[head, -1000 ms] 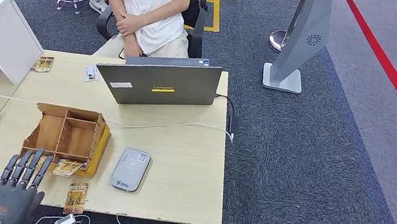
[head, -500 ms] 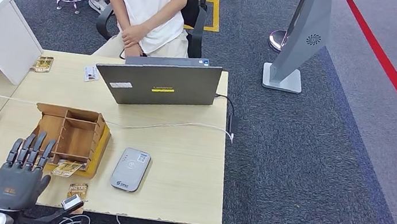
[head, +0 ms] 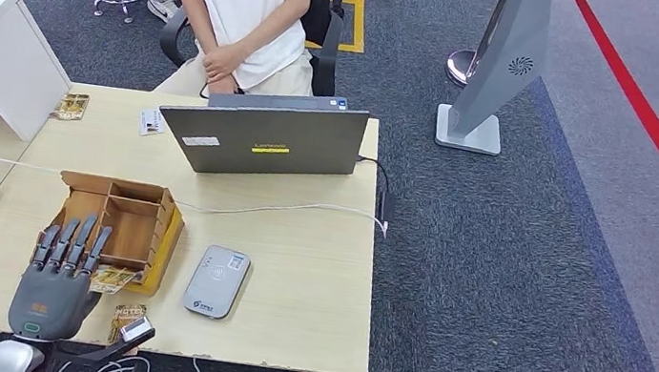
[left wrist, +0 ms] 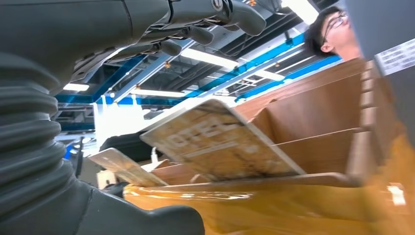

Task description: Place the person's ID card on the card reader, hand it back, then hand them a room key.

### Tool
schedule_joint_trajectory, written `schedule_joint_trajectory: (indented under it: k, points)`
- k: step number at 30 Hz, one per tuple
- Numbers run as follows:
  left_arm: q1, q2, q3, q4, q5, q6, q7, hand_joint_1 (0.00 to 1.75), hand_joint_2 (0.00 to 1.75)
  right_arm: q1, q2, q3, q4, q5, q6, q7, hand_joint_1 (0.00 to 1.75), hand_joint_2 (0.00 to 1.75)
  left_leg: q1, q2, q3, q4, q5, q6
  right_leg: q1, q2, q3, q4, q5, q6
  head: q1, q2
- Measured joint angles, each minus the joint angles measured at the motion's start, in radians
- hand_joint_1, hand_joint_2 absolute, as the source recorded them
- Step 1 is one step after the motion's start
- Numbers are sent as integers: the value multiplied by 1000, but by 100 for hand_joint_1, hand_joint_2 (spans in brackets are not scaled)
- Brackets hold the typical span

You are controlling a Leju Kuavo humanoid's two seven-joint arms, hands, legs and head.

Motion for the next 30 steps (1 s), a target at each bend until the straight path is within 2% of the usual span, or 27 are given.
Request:
schedule_joint_trajectory:
  k: [13, 17, 30]
  points:
    - [-6, 2, -74, 2, 8, 0, 34, 0, 175, 0, 0, 0, 0, 2, 1, -1, 0, 0, 0, 0, 0, 0, 0, 0, 0, 0, 0, 0, 0, 0, 0, 0]
    - [-6, 8, -92, 2, 18, 0, 39, 175, 175, 0, 0, 0, 0, 2, 1, -3, 0, 0, 0, 0, 0, 0, 0, 0, 0, 0, 0, 0, 0, 0, 0, 0]
    - [-5, 23, -114, 1, 73, 0, 27, 175, 175, 0, 0, 0, 0, 3, 1, -3, 0, 0, 0, 0, 0, 0, 0, 0, 0, 0, 0, 0, 0, 0, 0, 0]
